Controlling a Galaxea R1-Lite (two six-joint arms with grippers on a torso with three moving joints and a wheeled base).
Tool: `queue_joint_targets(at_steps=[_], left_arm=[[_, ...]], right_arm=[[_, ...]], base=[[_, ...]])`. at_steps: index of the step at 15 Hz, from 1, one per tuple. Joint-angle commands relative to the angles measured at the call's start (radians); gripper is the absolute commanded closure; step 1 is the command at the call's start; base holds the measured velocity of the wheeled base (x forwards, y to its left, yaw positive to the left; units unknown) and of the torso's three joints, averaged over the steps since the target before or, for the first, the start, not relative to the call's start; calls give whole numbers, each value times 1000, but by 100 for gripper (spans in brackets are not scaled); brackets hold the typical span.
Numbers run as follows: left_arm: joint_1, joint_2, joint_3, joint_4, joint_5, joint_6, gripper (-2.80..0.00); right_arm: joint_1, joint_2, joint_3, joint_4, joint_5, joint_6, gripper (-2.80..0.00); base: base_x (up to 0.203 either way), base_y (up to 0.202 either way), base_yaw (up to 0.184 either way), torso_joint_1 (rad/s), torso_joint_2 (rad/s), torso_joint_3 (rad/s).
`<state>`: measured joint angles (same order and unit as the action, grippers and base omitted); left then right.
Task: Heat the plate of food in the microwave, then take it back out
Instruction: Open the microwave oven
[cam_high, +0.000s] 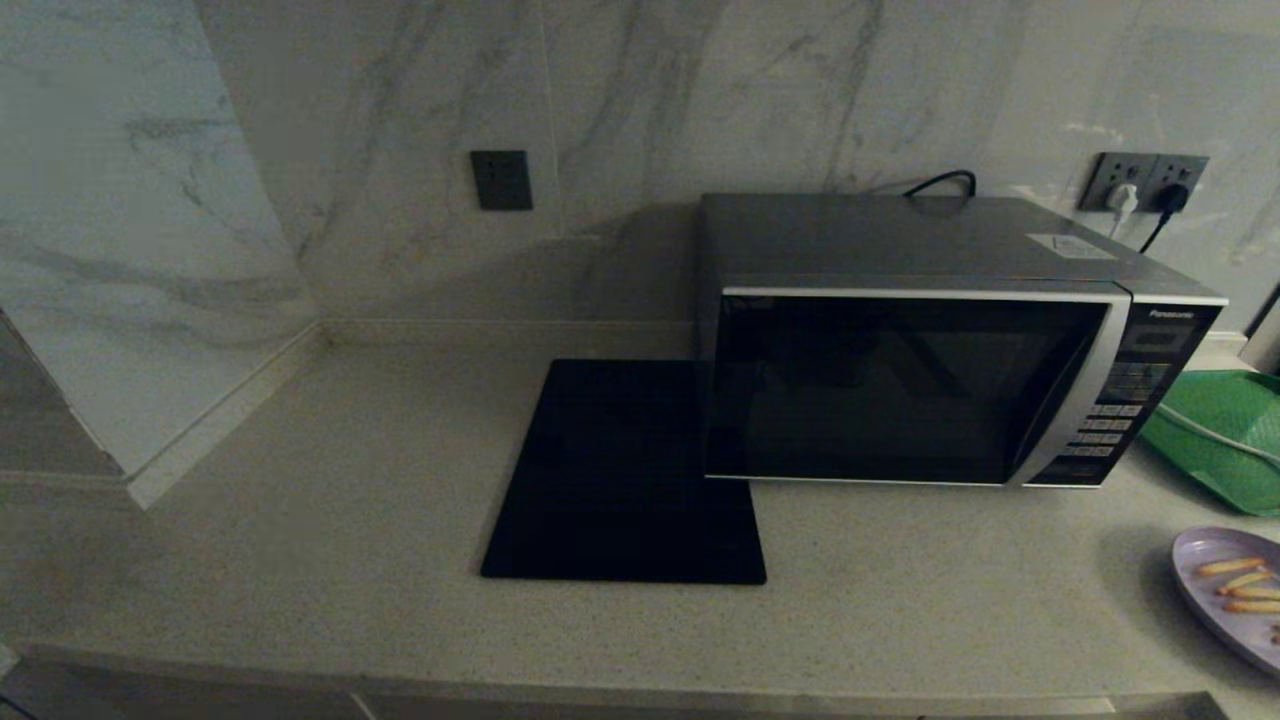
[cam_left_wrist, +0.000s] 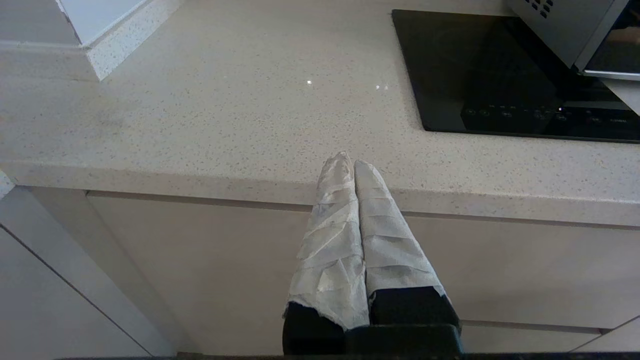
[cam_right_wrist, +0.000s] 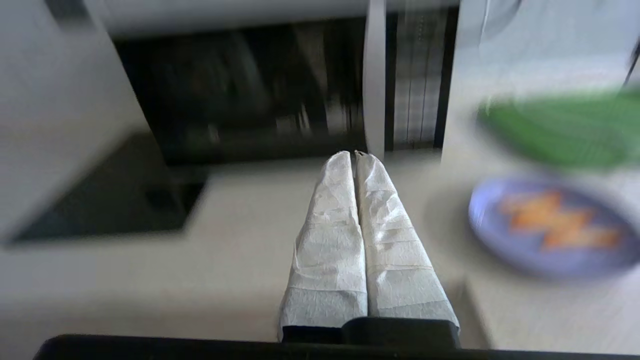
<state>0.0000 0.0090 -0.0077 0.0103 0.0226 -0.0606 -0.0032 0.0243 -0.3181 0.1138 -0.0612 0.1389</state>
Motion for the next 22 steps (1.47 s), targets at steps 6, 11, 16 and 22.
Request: queue_joint_targets(at_steps=[6, 11, 16, 22], left_arm=[[0, 1, 0, 3, 0, -1, 0], [0, -1, 0, 3, 0, 1, 0], [0, -9, 1, 2, 0, -1, 0], [0, -8, 2, 2, 0, 1, 0]], right_arm=[[0, 679, -647, 282, 34, 138, 0], [52, 1139, -867, 320, -186, 159, 0], [325, 1338, -833, 115, -797, 18, 0], [366, 1443, -727, 3, -902, -9, 0]], base=[[0, 0, 0, 0, 0, 0], [0, 0, 0, 0, 0, 0], [0, 0, 0, 0, 0, 0], [0, 0, 0, 0, 0, 0]])
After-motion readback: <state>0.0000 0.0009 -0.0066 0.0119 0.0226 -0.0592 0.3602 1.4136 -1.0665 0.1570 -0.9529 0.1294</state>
